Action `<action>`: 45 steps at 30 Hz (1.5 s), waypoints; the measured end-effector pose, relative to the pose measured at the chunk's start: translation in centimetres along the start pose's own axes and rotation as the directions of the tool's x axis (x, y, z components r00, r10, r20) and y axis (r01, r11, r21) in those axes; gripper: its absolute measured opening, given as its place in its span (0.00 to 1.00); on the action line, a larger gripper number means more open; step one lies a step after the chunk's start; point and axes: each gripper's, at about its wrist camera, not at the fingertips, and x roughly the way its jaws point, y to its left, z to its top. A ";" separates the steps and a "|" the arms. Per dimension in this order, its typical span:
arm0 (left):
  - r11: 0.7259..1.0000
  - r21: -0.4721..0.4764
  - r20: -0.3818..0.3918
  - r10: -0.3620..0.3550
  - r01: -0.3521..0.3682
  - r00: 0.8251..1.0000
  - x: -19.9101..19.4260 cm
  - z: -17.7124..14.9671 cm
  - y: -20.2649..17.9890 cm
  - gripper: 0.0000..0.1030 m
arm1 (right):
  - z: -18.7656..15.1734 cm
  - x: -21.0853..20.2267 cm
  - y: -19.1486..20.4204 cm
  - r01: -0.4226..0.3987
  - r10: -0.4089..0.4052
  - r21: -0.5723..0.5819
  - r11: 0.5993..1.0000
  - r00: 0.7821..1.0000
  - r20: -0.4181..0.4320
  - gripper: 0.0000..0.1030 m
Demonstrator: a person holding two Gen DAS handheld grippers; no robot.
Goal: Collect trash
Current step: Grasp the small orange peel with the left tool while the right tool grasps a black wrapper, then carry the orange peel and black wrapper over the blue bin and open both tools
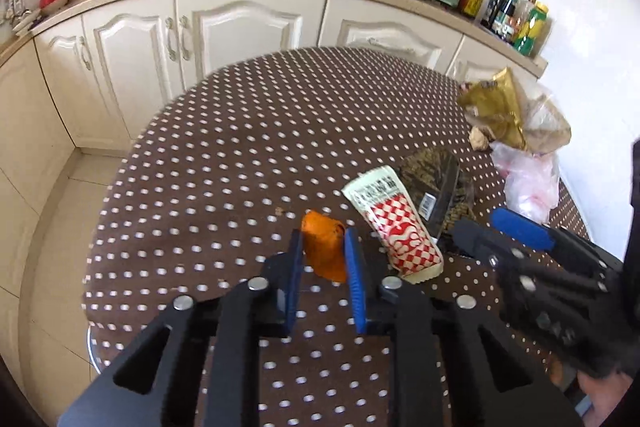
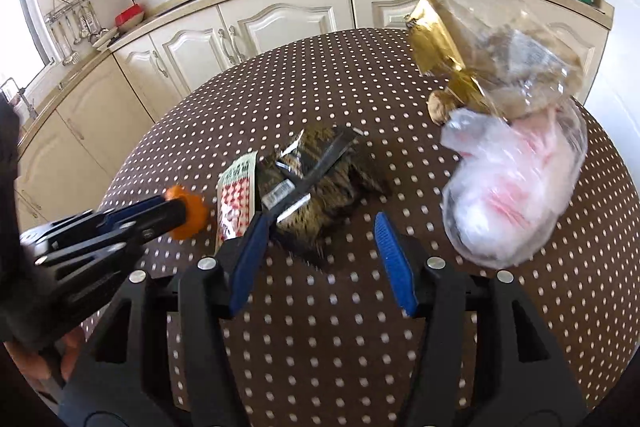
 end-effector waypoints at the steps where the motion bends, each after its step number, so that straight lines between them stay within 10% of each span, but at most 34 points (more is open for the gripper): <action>1: 1.000 -0.002 0.002 0.003 -0.003 1.000 -0.1 0.0 0.2 0.19 | 0.3 0.4 0.0 0.009 -0.009 0.007 1.000 1.000 -0.003 0.54; 12: 0.999 -0.025 0.014 -0.038 0.039 0.999 -1.3 -0.5 1.5 0.19 | 0.6 1.3 -0.2 0.021 -0.021 -0.023 1.000 1.000 -0.007 0.26; 29: 0.989 -0.071 0.062 -0.129 0.133 0.990 -7.1 -3.0 4.2 0.19 | -2.4 -5.6 1.8 -0.059 0.061 -0.018 0.998 0.990 0.130 0.24; 45: 0.965 -0.262 0.115 0.021 0.010 0.993 -14.1 -10.4 19.8 0.19 | -4.5 -2.6 22.3 -0.296 0.305 -0.269 0.917 0.952 -0.008 0.24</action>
